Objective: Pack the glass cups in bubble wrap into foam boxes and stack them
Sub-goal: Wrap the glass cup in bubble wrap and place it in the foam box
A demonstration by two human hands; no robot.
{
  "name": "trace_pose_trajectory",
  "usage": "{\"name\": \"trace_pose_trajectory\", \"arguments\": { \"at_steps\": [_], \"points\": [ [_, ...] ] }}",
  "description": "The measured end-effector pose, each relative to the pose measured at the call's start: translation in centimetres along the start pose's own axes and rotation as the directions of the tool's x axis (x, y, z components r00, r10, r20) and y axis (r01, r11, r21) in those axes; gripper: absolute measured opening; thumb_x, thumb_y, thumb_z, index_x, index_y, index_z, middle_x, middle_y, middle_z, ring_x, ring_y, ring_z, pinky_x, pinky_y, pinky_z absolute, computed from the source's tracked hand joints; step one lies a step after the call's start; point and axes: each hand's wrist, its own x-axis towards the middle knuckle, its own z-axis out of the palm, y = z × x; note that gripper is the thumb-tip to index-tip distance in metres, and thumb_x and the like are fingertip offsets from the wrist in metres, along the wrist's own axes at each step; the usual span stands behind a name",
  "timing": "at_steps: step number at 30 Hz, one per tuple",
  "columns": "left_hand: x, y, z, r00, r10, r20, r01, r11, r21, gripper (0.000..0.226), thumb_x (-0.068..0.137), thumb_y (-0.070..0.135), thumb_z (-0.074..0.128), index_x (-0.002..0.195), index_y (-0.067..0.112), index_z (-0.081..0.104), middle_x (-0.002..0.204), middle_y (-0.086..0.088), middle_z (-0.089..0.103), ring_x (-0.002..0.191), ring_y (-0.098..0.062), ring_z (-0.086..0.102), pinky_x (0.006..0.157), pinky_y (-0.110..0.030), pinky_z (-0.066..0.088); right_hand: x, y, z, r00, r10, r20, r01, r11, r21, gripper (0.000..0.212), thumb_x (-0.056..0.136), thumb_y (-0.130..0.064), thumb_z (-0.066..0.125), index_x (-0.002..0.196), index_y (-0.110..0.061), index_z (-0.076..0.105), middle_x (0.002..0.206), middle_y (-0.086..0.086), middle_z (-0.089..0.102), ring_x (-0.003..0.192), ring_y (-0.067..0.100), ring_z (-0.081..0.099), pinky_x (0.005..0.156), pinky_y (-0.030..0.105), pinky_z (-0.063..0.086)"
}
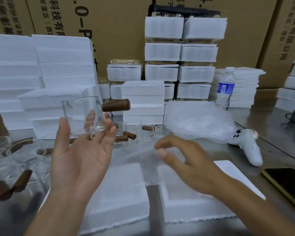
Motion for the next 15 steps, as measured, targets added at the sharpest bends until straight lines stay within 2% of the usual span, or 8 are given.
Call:
{"name": "trace_pose_trajectory", "arguments": {
  "at_steps": [4,6,8,10,13,15],
  "points": [
    [0.1,-2.1,1.3,0.996,-0.089,-0.009,0.089,0.982,0.169,0.057,0.066,0.042,0.075,0.113,0.014,0.060,0.106,-0.011,0.065,0.089,-0.021,0.067,0.076,-0.031,0.057,0.0,0.2,-0.7,0.951,0.053,-0.304,0.049,0.947,0.318,0.027,0.088,-0.052,0.043,0.108,-0.038,0.055,0.101,-0.017,0.066,0.100,0.001,0.060,0.086,0.013,0.044],
    [0.0,-3.7,2.2,0.991,-0.133,-0.021,0.133,0.958,0.253,0.056,0.059,0.039,0.078,0.107,0.014,0.065,0.104,-0.013,0.068,0.086,-0.024,0.068,0.073,-0.032,0.057,0.0,0.5,-1.4,0.925,0.150,-0.350,0.046,0.868,0.494,0.027,0.092,-0.046,0.042,0.108,-0.032,0.059,0.099,-0.011,0.069,0.094,0.007,0.065,0.085,0.016,0.046],
    [0.1,-5.4,3.3,0.985,-0.171,-0.032,0.171,0.915,0.365,0.044,0.065,0.036,0.079,0.101,0.014,0.068,0.103,-0.013,0.070,0.083,-0.024,0.068,0.070,-0.031,0.057,0.0,0.8,-2.0,0.929,0.218,-0.299,0.000,0.809,0.588,0.032,0.090,-0.047,0.043,0.101,-0.026,0.064,0.093,-0.004,0.072,0.089,0.012,0.067,0.087,0.027,0.048],
    [0.3,-6.9,4.3,0.981,-0.187,-0.055,0.192,0.878,0.439,0.036,0.071,0.031,0.070,0.103,0.014,0.067,0.100,-0.012,0.068,0.078,-0.023,0.068,0.068,-0.030,0.058,0.0,1.2,-2.6,0.944,0.233,-0.232,-0.049,0.797,0.603,0.037,0.082,-0.045,0.042,0.092,-0.022,0.068,0.084,0.000,0.073,0.080,0.014,0.068,0.082,0.029,0.049],
    [1.2,-8.1,4.9,0.980,-0.176,-0.088,0.195,0.815,0.545,0.045,0.068,0.034,0.069,0.108,0.014,0.064,0.098,-0.012,0.064,0.076,-0.021,0.068,0.069,-0.029,0.058,0.0,1.7,-3.2,0.963,0.214,-0.166,-0.100,0.852,0.514,0.027,0.082,-0.036,0.048,0.085,-0.018,0.069,0.072,-0.002,0.069,0.062,0.008,0.059,0.064,0.018,0.045],
    [1.7,-8.6,4.8,0.982,-0.155,-0.112,0.191,0.759,0.623,0.043,0.070,0.037,0.070,0.105,0.014,0.063,0.100,-0.013,0.065,0.076,-0.021,0.069,0.070,-0.029,0.058,0.0,2.1,-3.5,0.975,0.199,-0.103,-0.132,0.882,0.453,0.023,0.083,-0.034,0.050,0.083,-0.019,0.068,0.067,-0.006,0.066,0.056,0.004,0.052,0.058,0.011,0.041]
  ]
}}
